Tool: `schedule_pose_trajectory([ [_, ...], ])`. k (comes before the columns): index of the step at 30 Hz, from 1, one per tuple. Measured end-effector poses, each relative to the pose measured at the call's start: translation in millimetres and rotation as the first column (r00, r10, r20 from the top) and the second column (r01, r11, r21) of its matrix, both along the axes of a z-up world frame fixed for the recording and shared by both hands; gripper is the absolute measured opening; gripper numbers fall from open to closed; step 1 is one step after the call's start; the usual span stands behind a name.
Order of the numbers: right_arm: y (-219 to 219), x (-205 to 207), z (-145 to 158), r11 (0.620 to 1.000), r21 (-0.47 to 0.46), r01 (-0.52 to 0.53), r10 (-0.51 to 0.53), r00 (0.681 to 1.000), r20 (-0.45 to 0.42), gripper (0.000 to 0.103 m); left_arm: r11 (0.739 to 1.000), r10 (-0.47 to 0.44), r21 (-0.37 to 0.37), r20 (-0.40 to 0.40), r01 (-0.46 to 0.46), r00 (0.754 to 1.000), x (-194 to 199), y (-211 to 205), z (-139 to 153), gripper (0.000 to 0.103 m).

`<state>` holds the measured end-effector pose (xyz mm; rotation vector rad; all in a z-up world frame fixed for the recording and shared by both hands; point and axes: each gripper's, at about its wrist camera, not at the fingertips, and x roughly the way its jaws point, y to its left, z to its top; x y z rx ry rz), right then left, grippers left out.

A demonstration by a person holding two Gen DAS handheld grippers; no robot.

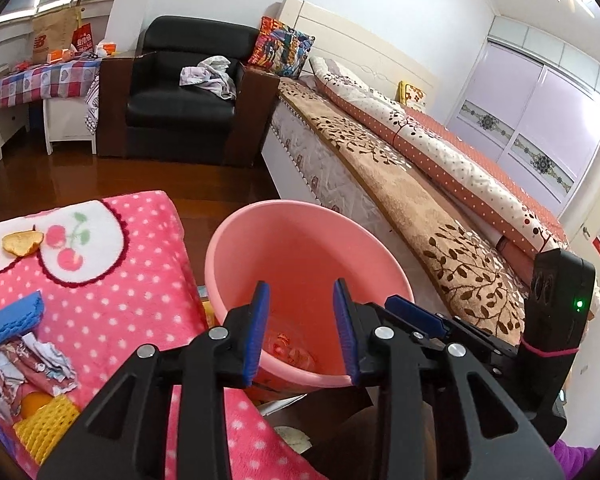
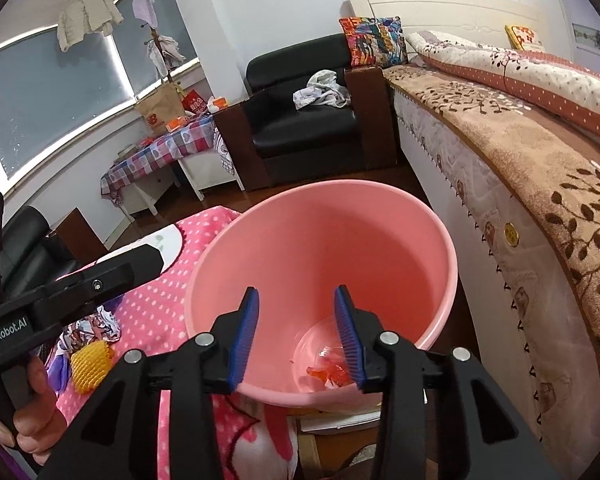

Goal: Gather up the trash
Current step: 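Move the right gripper back over the table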

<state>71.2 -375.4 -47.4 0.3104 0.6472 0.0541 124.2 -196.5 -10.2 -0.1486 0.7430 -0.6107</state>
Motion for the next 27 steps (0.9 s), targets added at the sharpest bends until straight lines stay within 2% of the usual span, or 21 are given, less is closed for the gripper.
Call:
schedule_pose_trajectory([
  [7,22.4,-16.6,16.0,0.999,-0.023,-0.032,0.033,0.999,0.041,0.046,0.999,0.048,0.004,0.03,-0.048,0.998,-19.8,20.9,12.2,0.033],
  [12,49.4,-29.5,25.7,0.996,-0.043,-0.075,0.077,0.995,0.063,0.049,0.995,0.09,0.037,0.078,-0.093,0.993,-40.1,43.3,22.0,0.033],
  [16,73.3,-38.5,31.3,0.992,-0.052,-0.114,0.117,0.99,0.077,0.05,0.989,0.133,0.054,0.086,-0.138,0.987,-54.7,66.3,25.0,0.033],
  [23,114.4,-49.8,32.6,0.979,-0.066,-0.191,0.196,0.978,0.078,0.052,0.972,0.212,0.084,0.1,-0.22,0.972,-78.3,109.3,28.6,0.033],
  [27,134.9,-54.0,31.6,0.971,-0.075,-0.227,0.232,0.97,0.072,0.053,0.954,0.26,0.119,0.134,-0.276,0.956,-94.1,130.1,28.4,0.033],
])
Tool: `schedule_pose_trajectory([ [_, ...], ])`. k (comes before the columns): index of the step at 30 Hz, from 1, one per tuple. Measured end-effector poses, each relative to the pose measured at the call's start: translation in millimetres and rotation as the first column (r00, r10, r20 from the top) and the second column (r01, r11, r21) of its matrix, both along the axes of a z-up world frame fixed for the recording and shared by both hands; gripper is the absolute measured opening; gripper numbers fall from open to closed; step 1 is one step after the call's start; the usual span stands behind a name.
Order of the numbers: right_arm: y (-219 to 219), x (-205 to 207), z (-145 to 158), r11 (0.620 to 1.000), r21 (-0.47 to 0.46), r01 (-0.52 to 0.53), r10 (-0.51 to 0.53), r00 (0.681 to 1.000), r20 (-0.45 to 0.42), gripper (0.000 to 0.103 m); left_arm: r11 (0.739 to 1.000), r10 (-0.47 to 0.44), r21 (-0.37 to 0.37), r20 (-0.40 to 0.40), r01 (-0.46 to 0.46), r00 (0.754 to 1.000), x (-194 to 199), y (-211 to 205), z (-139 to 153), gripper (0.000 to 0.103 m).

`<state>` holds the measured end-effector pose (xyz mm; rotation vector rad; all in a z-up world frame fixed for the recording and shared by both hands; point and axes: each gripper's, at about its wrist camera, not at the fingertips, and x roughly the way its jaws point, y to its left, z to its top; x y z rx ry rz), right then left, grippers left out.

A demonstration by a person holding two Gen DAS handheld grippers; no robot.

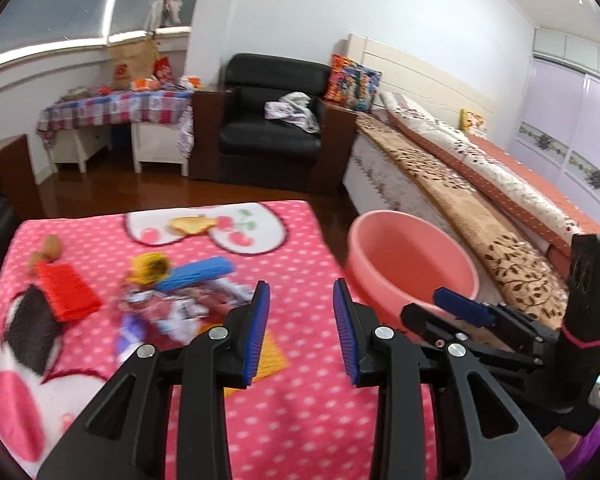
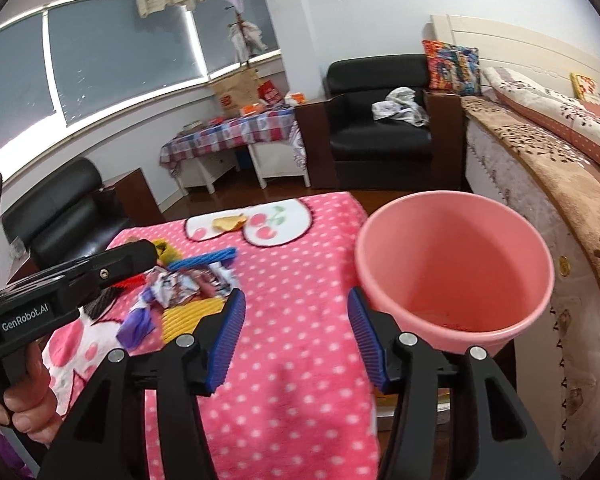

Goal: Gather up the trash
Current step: 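Move the right gripper back over the table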

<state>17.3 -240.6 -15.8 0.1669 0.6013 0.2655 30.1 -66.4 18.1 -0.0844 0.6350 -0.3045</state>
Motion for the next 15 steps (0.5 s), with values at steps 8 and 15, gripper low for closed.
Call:
schedule_pose_trajectory([
  [8,26.7,-3.7,-6.1,0.998,-0.012,-0.059,0.059,0.998,-0.017,0.056,0.994,0.099,0.054,-0.01,-0.098,0.995,-22.3,37.5,-13.5,0.033],
  [15,40.6,-0.5,-16.0,0.995,-0.011,-0.102,0.101,0.994,-0.045,0.057,0.977,0.205,0.071,-0.094,-0.199,0.974,-26.6,77.6,-42.8,0.033],
])
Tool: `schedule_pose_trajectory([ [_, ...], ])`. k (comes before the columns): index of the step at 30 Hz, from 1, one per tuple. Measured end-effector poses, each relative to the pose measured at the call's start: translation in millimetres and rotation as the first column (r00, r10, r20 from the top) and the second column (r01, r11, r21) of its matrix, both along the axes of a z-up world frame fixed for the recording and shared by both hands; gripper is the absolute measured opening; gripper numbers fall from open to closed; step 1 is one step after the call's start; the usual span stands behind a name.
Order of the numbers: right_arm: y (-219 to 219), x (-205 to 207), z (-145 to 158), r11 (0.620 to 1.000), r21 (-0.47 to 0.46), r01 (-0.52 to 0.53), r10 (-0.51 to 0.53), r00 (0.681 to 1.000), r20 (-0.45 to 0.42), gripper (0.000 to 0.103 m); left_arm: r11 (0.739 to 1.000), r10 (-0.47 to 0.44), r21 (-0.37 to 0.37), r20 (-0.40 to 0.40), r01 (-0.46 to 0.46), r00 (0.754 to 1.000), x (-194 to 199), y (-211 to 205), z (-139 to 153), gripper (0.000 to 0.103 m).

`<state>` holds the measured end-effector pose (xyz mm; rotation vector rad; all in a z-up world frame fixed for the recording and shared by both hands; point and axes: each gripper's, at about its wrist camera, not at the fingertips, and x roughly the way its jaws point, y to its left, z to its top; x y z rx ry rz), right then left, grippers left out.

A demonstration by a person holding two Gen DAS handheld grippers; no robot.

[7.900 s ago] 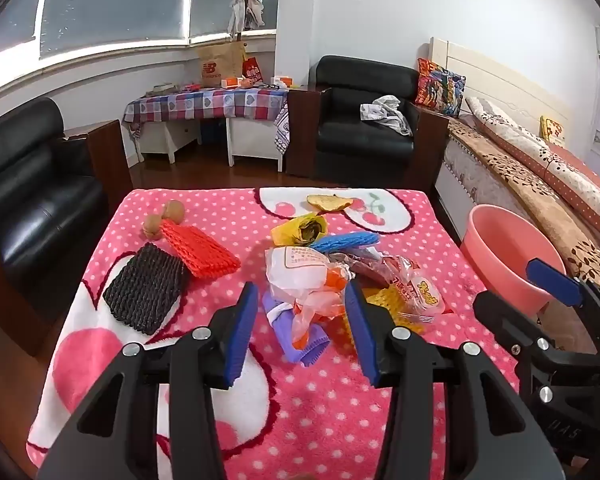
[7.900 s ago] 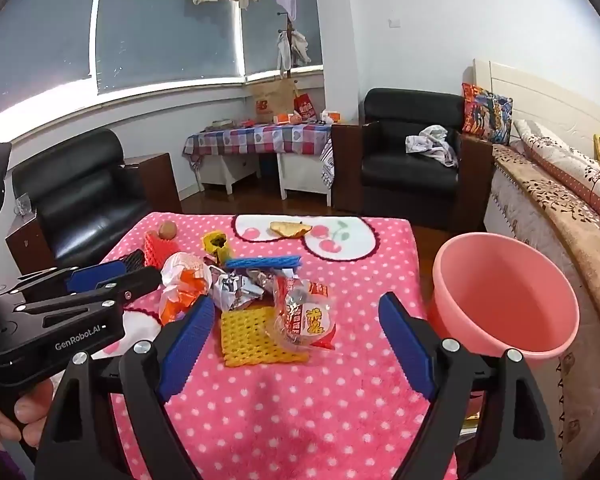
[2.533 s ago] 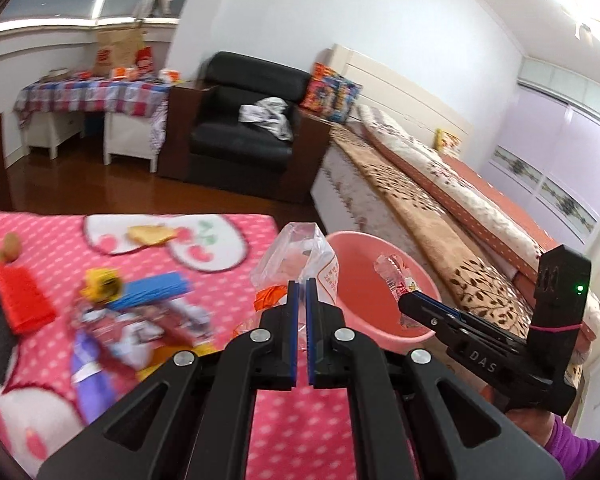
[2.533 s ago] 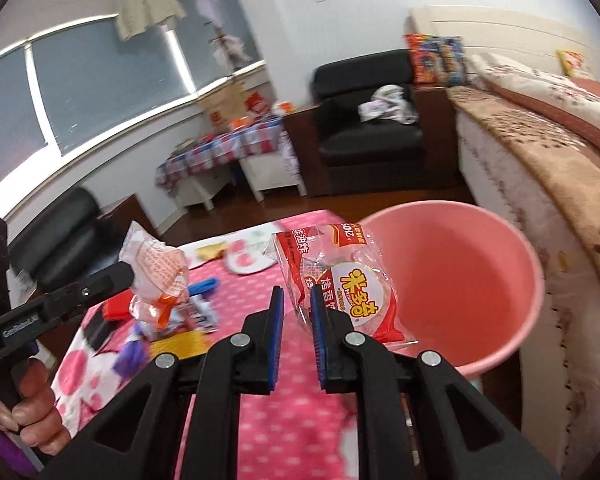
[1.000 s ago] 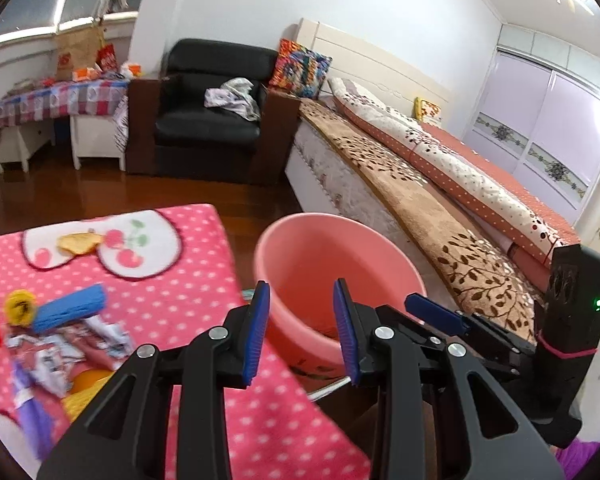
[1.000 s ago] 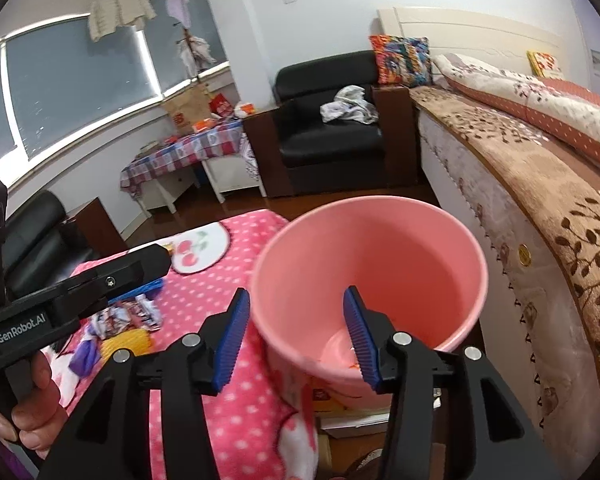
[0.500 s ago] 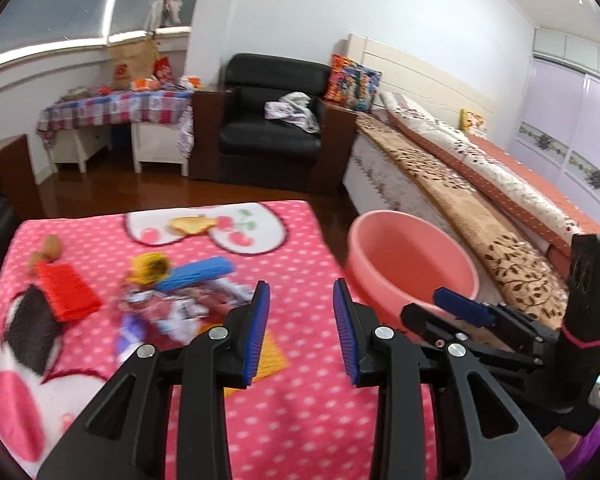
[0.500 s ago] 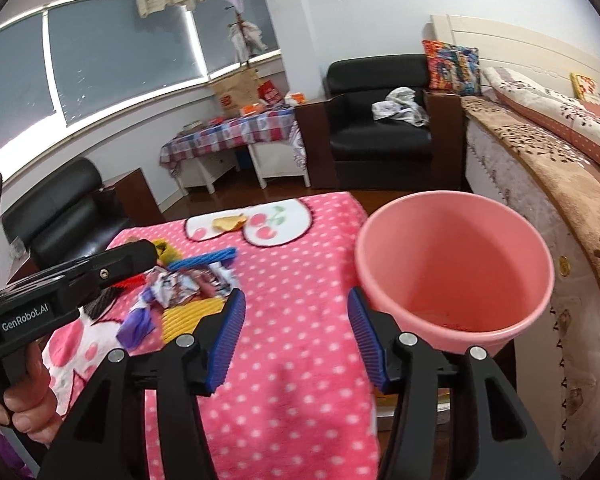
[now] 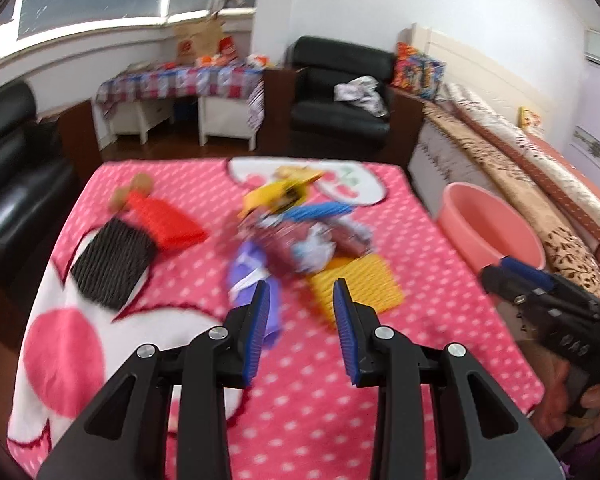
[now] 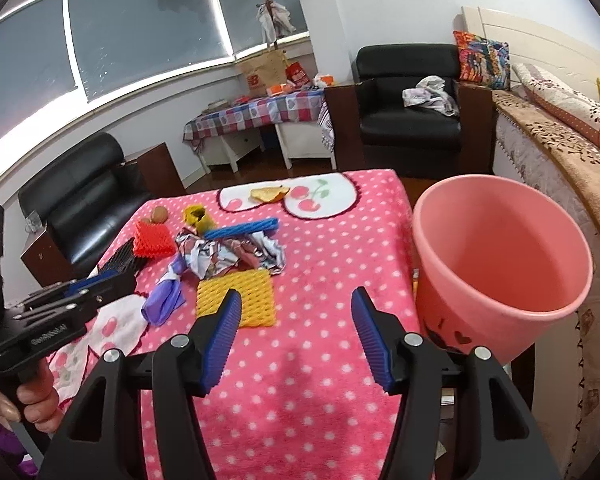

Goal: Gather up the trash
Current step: 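Move the right gripper back over the table, then grasp the purple cloth with the left gripper while the right gripper grasps the yellow bag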

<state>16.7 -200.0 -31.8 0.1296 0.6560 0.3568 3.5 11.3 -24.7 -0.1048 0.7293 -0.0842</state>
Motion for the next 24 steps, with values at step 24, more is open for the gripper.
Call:
schedule_pose_trajectory([
  [24,53.3,37.7,-5.5,0.984,0.006,-0.175,0.176,0.983,-0.049,0.057,0.988,0.108,-0.084,-0.195,-0.126,0.975,17.2,42.4,-42.3,0.015],
])
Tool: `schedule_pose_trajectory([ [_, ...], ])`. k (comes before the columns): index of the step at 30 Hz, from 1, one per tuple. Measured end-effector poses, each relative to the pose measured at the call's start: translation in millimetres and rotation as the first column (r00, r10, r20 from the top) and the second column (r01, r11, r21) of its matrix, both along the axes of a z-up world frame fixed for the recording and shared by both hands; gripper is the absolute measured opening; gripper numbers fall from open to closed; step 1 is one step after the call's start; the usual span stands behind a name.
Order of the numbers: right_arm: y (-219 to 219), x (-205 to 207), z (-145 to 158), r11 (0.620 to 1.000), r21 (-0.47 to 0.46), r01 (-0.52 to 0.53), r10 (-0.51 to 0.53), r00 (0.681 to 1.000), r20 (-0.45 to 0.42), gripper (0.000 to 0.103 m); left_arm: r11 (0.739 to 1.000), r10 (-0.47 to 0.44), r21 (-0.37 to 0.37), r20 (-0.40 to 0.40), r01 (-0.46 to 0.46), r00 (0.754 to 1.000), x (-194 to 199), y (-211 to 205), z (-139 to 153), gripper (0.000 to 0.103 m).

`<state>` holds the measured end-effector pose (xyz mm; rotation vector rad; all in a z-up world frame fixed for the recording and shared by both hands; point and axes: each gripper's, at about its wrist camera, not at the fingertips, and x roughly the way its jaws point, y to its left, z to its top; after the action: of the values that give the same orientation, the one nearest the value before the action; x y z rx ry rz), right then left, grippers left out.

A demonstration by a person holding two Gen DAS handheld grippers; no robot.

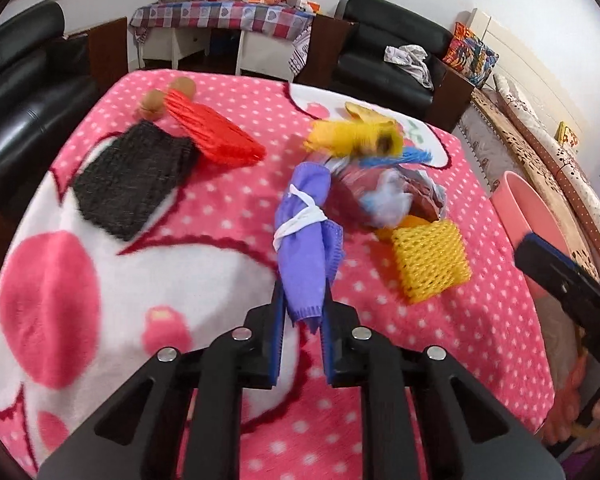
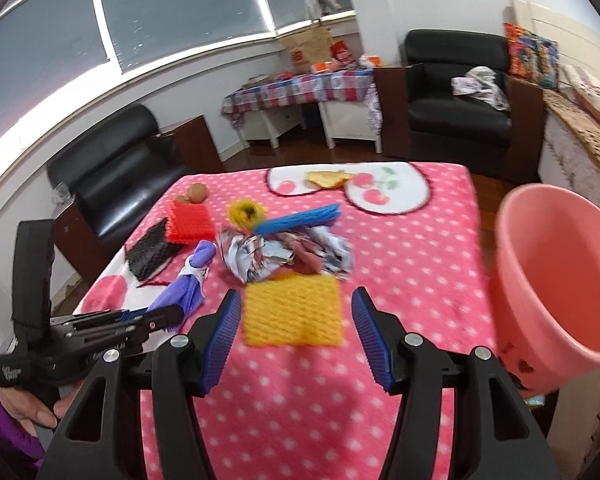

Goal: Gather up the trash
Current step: 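Grasp the purple cloth with the left gripper while the right gripper grasps the yellow bag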

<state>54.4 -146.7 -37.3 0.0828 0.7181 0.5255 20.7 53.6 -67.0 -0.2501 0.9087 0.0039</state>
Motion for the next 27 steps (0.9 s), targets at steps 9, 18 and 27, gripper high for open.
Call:
schedule_pose_trajectory([
  [9,55.8,32.3,-1.6,0.994,0.0,-0.111,0.111,0.993,-0.031,0.057,0.999,0.041,0.01,0.059,-0.041,0.997,-23.4,22.9,11.3,0.015],
  [18,91.6,81.8,5.2,0.994,-0.039,-0.1,0.099,0.995,-0.019,0.057,0.999,0.037,-0.009,0.099,-0.036,0.994,-25.4,32.7,18.8,0.015],
  [27,102.0,106.4,-25.9,0.995,-0.053,-0.083,0.072,0.981,-0.182,0.027,0.999,0.04,-0.024,0.094,-0.037,0.995,-22.7,38.4,16.1,0.015],
])
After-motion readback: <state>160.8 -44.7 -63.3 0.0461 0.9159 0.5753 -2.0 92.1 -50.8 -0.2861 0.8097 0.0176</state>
